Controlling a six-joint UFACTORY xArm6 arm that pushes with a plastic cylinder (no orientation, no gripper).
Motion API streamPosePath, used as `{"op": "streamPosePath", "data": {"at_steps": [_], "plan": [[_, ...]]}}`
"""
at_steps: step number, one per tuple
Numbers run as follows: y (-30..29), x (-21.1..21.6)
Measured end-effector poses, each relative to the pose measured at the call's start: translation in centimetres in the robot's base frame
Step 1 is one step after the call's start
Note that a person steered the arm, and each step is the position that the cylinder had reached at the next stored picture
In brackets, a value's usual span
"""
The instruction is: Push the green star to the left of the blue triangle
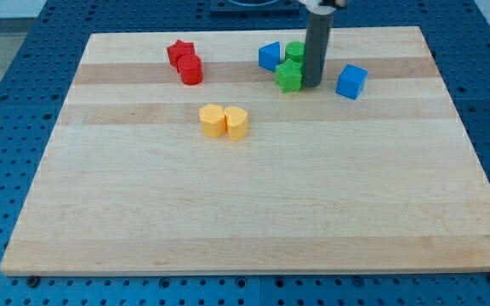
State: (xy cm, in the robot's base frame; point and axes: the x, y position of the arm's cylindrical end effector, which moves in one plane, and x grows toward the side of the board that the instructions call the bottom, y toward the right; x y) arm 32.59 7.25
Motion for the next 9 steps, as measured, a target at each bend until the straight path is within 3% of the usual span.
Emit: {"op": "streamPosePath", "data": {"at_steps": [7,8,9], "plan": [[-13.1,-2.8],[-13.1,-2.8],[-9.2,-2.4]]}}
